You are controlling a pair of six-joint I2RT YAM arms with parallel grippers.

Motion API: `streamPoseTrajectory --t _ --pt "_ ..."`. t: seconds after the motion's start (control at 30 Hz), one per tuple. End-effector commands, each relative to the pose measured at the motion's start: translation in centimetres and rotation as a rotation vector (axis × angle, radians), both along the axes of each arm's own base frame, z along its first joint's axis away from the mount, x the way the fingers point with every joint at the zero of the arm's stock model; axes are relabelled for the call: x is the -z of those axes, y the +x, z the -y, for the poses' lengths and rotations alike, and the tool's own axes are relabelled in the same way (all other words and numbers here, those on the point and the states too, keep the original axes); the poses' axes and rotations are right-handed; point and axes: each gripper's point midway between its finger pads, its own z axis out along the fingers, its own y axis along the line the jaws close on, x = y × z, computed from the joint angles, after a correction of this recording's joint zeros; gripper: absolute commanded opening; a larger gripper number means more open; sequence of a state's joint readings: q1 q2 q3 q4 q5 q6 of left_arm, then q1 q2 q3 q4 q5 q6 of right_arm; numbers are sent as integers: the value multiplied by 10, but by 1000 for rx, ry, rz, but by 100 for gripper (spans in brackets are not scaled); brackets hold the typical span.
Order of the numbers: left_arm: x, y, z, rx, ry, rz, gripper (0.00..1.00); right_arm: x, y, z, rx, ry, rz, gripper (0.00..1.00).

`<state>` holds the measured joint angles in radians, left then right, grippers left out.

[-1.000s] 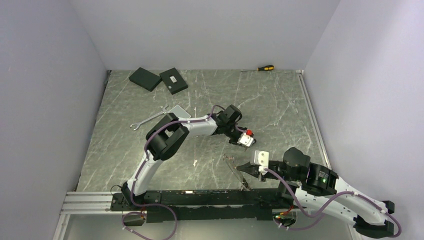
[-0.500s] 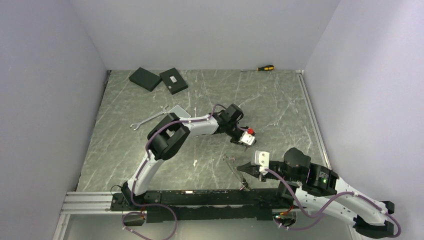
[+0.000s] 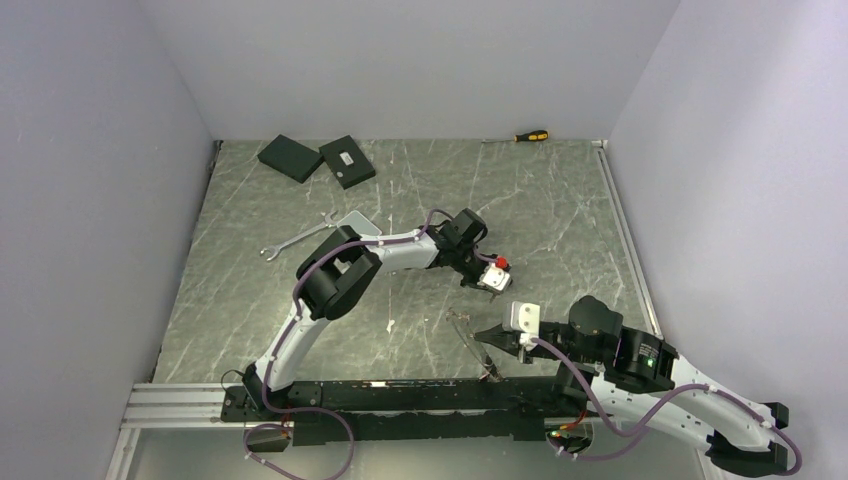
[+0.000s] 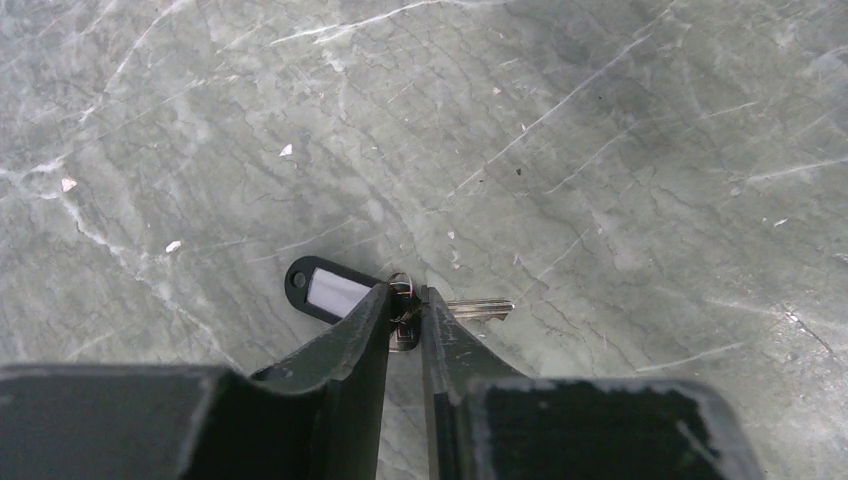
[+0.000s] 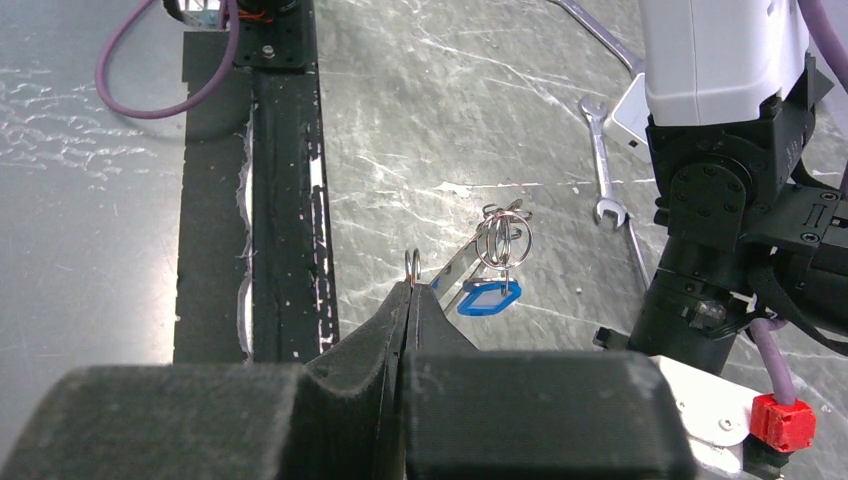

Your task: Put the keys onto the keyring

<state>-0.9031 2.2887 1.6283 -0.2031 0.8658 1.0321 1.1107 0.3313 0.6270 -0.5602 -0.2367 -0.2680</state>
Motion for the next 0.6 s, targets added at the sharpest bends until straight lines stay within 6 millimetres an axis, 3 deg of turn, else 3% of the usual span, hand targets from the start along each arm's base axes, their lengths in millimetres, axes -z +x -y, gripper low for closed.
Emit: streamPoseTrajectory --t 0.0,0.3,0.4,0.57 --pt "-1 0 9 11 -18 3 21 -15 2 -3 8 60 21 0" --pt "-4 6 16 -20 -52 32 12 -14 2 -2 9 62 23 0" --pt "-12 8 19 -36 -83 38 0 -14 2 -2 12 61 21 0" --pt "-23 9 21 -45 -103 36 0 -15 3 -2 16 60 23 0"
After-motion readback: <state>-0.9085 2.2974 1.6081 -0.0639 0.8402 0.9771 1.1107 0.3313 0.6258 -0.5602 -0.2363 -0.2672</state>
